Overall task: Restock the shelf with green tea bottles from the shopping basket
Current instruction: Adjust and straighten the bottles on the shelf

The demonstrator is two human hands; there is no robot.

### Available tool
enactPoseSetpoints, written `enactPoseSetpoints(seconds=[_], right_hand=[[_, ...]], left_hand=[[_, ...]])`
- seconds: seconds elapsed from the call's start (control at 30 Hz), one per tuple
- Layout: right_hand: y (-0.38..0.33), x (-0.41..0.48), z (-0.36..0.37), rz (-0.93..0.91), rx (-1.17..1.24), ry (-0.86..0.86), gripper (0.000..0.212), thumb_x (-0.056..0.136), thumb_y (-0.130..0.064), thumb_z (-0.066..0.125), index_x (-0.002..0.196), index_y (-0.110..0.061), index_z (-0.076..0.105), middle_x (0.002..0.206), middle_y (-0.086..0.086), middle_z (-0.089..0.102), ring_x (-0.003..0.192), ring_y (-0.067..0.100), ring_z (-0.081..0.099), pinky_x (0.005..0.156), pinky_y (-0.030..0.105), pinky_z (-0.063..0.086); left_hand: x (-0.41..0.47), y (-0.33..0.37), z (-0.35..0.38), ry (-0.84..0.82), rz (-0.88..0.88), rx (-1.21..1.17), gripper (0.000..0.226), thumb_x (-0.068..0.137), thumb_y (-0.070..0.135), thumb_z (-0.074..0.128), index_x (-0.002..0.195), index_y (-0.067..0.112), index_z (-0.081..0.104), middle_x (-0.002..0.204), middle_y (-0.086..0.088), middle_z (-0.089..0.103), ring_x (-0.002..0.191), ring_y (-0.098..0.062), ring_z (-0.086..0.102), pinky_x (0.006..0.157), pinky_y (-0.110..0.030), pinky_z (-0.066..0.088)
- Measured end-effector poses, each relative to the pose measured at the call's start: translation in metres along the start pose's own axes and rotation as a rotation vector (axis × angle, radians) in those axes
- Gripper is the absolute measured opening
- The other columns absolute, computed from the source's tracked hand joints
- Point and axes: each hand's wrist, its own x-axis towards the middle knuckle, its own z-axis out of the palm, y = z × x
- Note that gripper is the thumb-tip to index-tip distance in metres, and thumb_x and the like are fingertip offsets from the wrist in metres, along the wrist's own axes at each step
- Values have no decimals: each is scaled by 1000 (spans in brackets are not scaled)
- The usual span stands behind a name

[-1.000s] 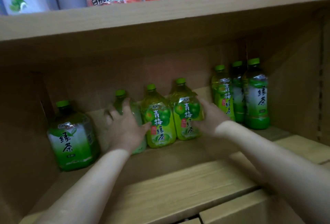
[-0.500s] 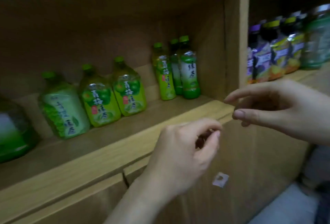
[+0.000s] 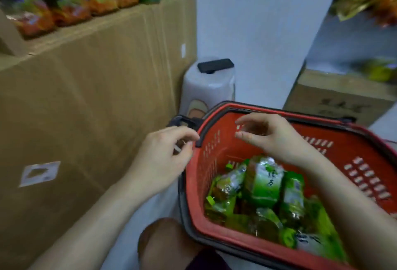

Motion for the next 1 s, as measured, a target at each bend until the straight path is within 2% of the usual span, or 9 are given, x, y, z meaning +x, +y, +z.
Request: enactPoseSetpoints(seconds=[0.17, 0.27, 0.33, 0.43, 0.57, 0.7, 0.8, 0.9, 1.0], right_hand=[[98, -13, 13, 268, -232, -116, 63, 79, -45, 73, 133, -21, 53, 128, 3, 60, 118, 20, 56, 102, 33, 43], [149, -13, 24, 449, -332, -163, 88, 73, -67, 64, 146, -28, 33, 141, 11, 47, 129, 33, 43, 108, 45, 37], [173, -14, 36, 542, -283, -182, 90, 74, -67, 63, 148, -31, 26, 143, 15, 43, 131, 35, 39, 110, 45, 34], [186, -16, 51, 608, -79, -107, 83, 73, -58, 72, 141, -37, 30, 139, 16, 33, 126, 34, 41, 106, 41, 39], [189, -12, 58, 612, -90, 63, 61, 71, -55, 75, 112, -30, 38, 118, 9, 36, 94, 27, 54, 81, 34, 51], [196, -10, 61, 724, -85, 168, 75, 65, -53, 81, 111, -28, 26, 115, 8, 39, 92, 26, 53, 75, 35, 50], [203, -10, 58, 750, -10, 216, 80, 65, -46, 84, 111, -25, 22, 106, 8, 57, 87, 26, 60, 67, 35, 50], [201, -9, 52, 705, -36, 221, 83, 67, -43, 83, 120, -21, 23, 100, 6, 59, 83, 25, 62, 66, 33, 50], [180, -1, 38, 571, -34, 192, 84, 67, -38, 83, 124, -24, 23, 98, 0, 57, 85, 22, 61, 74, 33, 53]], left_hand=[[19, 16, 69, -205, 8, 35, 21, 83, 14, 61, 99, 26, 69, 90, 13, 65, 79, -1, 58, 73, -10, 42], [31, 26, 107, -329, -16, 39, 24, 85, 16, 59, 105, 25, 68, 98, 8, 66, 89, -7, 59, 83, -23, 45], [37, 30, 130, -397, -48, 47, 26, 86, 16, 57, 108, 24, 67, 102, 6, 66, 95, -11, 59, 89, -29, 46], [44, 29, 162, -499, -98, 80, 31, 88, 18, 56, 117, 23, 63, 115, 4, 64, 106, -15, 58, 93, -33, 46], [53, 21, 205, -650, -248, 96, 56, 86, 19, 59, 139, 19, 41, 139, -3, 49, 124, -24, 49, 100, -36, 43], [58, 8, 248, -770, -414, 43, 88, 83, 9, 64, 152, 15, 8, 158, -7, 21, 142, -27, 27, 113, -37, 29], [52, 6, 276, -856, -529, -73, 106, 79, 19, 74, 153, 19, -1, 159, -6, 18, 142, -27, 26, 114, -40, 28], [54, 8, 287, -797, -509, -48, 110, 76, 31, 77, 153, 18, -1, 160, -6, 13, 145, -27, 18, 116, -42, 24], [63, 9, 281, -662, -527, -206, 104, 75, 26, 79, 151, 21, 9, 153, -6, 32, 137, -29, 35, 110, -41, 34]])
